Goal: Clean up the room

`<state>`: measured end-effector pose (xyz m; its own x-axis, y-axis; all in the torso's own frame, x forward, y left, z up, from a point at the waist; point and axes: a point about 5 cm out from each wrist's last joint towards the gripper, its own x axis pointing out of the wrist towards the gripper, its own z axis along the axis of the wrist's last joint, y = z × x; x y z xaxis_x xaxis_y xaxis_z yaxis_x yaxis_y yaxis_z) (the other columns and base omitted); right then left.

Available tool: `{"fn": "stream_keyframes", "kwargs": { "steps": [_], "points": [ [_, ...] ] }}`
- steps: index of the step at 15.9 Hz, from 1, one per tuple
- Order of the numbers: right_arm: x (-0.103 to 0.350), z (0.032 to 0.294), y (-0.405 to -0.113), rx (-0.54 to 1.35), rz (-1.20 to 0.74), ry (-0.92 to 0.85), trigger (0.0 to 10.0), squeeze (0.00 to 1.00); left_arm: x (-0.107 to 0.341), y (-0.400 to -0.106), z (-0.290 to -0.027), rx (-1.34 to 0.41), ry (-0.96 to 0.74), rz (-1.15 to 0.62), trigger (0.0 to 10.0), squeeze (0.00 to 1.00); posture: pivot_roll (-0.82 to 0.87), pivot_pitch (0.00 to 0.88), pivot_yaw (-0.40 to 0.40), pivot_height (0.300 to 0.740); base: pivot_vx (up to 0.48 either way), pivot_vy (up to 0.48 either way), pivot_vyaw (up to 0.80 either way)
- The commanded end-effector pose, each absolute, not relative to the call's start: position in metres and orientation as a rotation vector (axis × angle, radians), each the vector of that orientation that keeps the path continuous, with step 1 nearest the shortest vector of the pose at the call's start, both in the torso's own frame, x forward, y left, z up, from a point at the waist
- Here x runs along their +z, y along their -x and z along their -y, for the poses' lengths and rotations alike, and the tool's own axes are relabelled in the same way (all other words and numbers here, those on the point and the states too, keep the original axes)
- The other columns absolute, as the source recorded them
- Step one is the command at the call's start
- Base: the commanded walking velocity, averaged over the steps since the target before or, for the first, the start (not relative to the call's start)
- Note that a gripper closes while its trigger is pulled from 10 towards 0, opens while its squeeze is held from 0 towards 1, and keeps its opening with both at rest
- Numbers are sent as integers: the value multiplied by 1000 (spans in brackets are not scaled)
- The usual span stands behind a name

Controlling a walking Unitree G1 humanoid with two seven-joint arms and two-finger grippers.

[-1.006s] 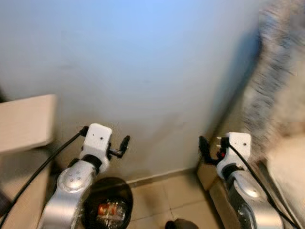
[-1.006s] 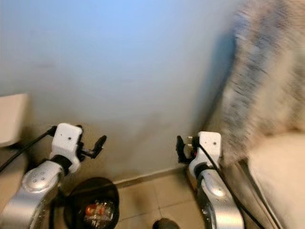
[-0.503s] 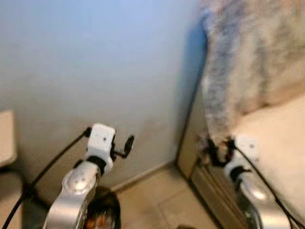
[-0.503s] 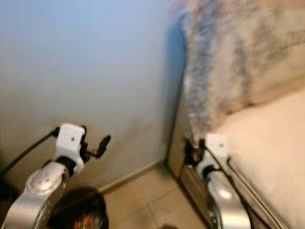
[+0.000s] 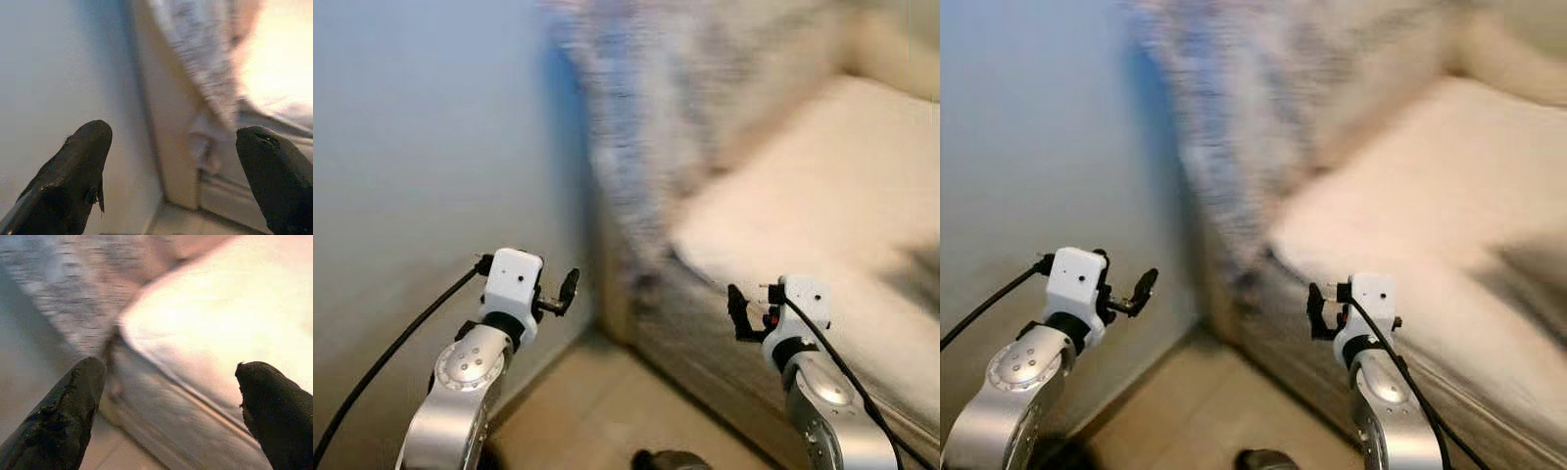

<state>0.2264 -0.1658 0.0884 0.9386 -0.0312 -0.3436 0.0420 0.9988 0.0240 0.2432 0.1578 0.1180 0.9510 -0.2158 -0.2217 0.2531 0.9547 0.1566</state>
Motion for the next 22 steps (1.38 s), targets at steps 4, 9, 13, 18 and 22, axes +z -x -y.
{"fn": "stream_keyframes", "kwargs": {
  "steps": [4, 9, 13, 18, 22],
  "points": [
    [95, 169, -231, -49, -335, -18, 10000, 1000, 122, -246, -159, -204, -133, -177, 10000, 0, -119, 48, 3, 740, 0, -206, -756],
    [95, 168, -233, -54, -338, -14, 10000, 1000, 125, -249, -167, -153, -155, -151, 10000, 0, -120, 50, -1, 740, 0, 0, -756],
    [96, 170, -234, -64, -336, -10, 10000, 1000, 124, -250, -167, -156, -156, -146, 10000, 0, -126, 46, 0, 740, 0, 0, -758],
    [102, 172, -238, -72, -312, 5, 10000, 1000, 127, -252, -163, -183, -149, -126, 10000, 0, -129, 48, 8, 740, 0, 0, -756],
    [108, 174, -241, -85, -276, 25, 10000, 1000, 126, -251, -160, -214, -135, -127, 10000, 0, -130, 46, 7, 740, 194, 0, -756]
  ]
}}
